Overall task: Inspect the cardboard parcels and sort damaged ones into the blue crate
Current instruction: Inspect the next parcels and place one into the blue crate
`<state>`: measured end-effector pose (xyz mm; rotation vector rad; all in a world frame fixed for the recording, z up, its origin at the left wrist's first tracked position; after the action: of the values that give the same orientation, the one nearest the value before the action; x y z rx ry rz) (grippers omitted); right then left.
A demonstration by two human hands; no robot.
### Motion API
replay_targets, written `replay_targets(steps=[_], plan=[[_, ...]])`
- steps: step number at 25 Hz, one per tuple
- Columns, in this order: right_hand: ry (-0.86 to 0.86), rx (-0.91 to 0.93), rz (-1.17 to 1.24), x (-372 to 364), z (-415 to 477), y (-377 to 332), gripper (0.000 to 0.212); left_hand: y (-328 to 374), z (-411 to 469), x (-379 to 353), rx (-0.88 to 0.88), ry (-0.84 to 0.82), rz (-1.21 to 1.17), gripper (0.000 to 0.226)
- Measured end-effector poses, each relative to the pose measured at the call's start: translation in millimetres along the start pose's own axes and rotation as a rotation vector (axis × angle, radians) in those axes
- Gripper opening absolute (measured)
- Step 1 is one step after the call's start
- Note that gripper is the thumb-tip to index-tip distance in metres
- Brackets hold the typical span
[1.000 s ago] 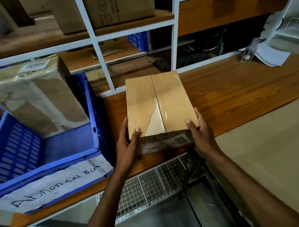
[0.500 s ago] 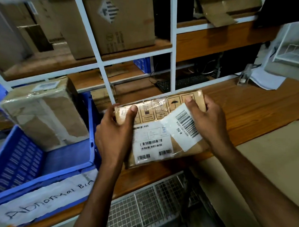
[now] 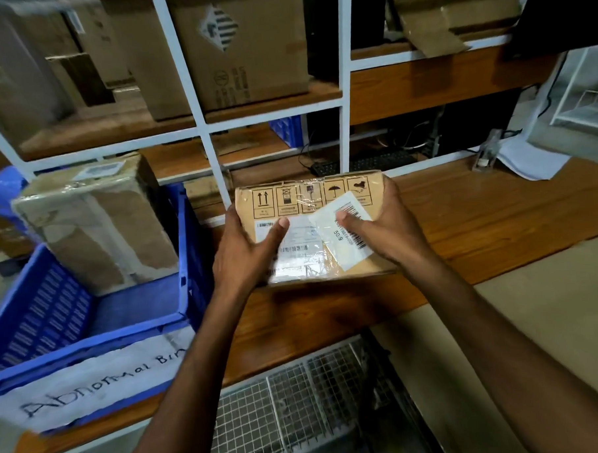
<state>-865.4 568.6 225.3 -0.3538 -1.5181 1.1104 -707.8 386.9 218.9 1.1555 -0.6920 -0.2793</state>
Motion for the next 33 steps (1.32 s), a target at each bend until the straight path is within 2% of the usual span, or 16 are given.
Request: replay_targets(steps=[1, 3, 6, 12, 16, 17, 19, 22, 26, 29, 33], plan=[[-0.049, -0.003, -0.024, -2, -2, 2, 0.121, 3, -5, -1, -0.011, -0.023, 0.025, 0.107], [-0.022, -0.011, -0.113, -5, -8, 5, 0.127, 2, -11, -3, -0.013, -0.003, 0.125, 0.115], [0.054, -0.018, -0.124, -15, -18, 9, 0.116, -4, -15, -11, 0.000, 0.014, 0.164, 0.111], [0.086, 0.057, 0.066, 15, -21, 3, 0.096, -4, -16, 4, -0.034, -0.010, -0.044, 0.120], [0.073, 0.074, 0.058, 22, -2, -1, 0.078, 11, -4, -2, -0.104, 0.026, 0.051, 0.105], [0.020, 0.063, 0.053, 22, 1, 4, 0.080, 9, -1, -3, -0.098, 0.016, 0.024, 0.102], [-0.078, 0.055, 0.041, 26, 2, 12, 0.097, 3, 3, -2, -0.069, -0.048, -0.105, 0.097], [-0.038, 0.065, 0.102, 33, 0, 17, 0.102, -2, 8, 10, -0.018, -0.091, -0.292, 0.091], [0.040, 0.102, 0.231, 39, 3, 14, 0.084, 3, 4, 16, -0.035, -0.189, -0.363, 0.080], [0.090, 0.042, 0.337, 36, 11, 15, 0.066, 1, 1, 4, -0.033, -0.090, -0.422, 0.057], [0.188, -0.047, 0.295, 32, 18, 27, 0.052, 6, 3, -19, -0.023, -0.016, -0.428, 0.053]])
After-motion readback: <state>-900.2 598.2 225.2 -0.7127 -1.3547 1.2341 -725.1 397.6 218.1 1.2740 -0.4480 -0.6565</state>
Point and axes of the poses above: each hand's wrist, its own z-axis towards the middle knuckle, its own x-axis out of the back of the hand, y = z × x, the point moved 2 cm from there along z, towards the middle knuckle, and after that the axes turned 11 degrees about -z, right-handed, at the moved point
